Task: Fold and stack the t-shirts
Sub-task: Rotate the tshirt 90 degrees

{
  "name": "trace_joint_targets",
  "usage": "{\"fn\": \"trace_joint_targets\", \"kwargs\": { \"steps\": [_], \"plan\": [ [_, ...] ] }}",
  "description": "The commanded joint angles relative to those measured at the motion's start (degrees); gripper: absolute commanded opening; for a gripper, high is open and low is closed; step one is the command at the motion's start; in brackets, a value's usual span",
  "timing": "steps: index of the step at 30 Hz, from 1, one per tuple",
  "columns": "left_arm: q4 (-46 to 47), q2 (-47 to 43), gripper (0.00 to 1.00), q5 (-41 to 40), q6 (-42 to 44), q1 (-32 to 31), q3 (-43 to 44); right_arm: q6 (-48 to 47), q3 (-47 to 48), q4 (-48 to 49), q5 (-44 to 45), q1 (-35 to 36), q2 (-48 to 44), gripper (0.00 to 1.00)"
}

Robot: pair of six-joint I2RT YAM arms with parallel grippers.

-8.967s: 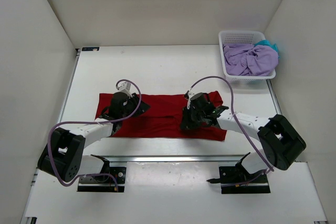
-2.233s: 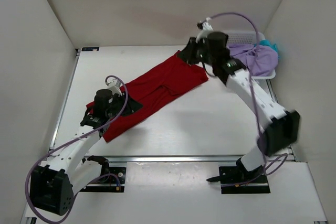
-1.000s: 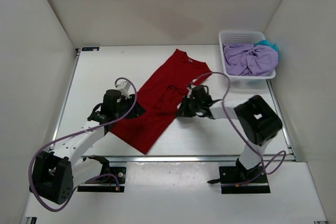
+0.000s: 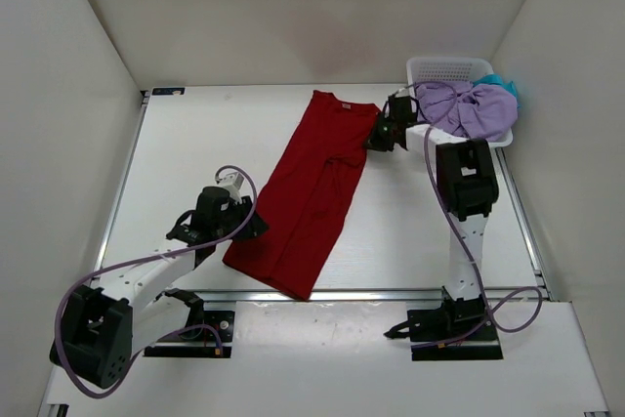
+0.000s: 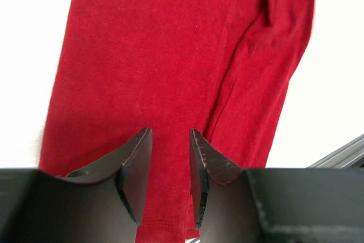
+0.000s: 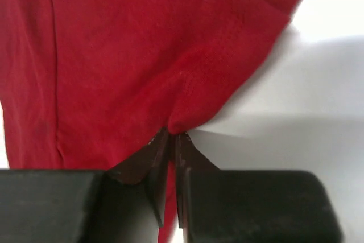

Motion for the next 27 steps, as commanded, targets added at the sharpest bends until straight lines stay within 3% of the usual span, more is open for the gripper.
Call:
{"fn": "trace_joint_targets", "kwargs": {
  "steps": [1,6,10,13,16,19,20,21,22,23,25,27],
  "plan": [
    [-1.0,-1.6,0.43,-0.1,0.5,-0.1,0.0,-2.8,14.9,-7.5,-1.4,1.4,7.4,0.06],
    [-3.8,-1.4,0.42,-3.5,-0.5,-1.3,0.4,-10.7,53.3,-31.8,-0.2,3.0,22.3,0.27],
    [-3.8,-2.5,0.36,-3.9,-2.1,0.3,-0.6,-13.6,67.5,-44.2,-0.1,2.8,23.5,0.37],
    [-2.1,-2.6,0.34,-0.6,-2.2,1.3,-0.2,-16.5,79.6,-54.4,3.6,4.2,23.9,0.4],
    [0.4,-4.1,0.3,6.6,-1.6,3.2,-0.8,-17.6,73.2,-56.6,3.1,6.0,15.8,0.39],
    [-6.9,-4.8,0.25,-2.9,0.6,-1.2,4.4,-20.8,58.2,-53.9,5.1,10.4,2.3,0.37],
    [-7.9,-4.9,0.15,-3.8,0.7,-1.3,4.7,-21.5,53.8,-53.5,5.3,11.2,-0.8,0.37],
    [-7.3,-6.0,0.06,-2.7,0.0,-0.3,4.2,-21.3,42.8,-48.7,6.7,12.7,-7.9,0.37],
    [-5.9,-7.3,0.03,-2.7,-0.5,1.0,2.7,-21.1,28.1,-41.2,7.0,14.1,-17.2,0.37],
    [-5.4,-8.2,0.01,-3.8,-1.3,2.3,1.8,-20.6,21.1,-36.9,6.6,14.2,-21.7,0.39],
    [-4.8,-8.7,0.15,-4.5,-1.3,5.5,-1.2,-14.6,-0.7,-25.2,2.5,13.5,-35.2,0.42],
    [-4.9,-7.2,0.25,-4.4,-0.9,7.3,-2.0,-12.3,-12.6,-18.9,-1.5,13.2,-39.9,0.42]
  ]
}}
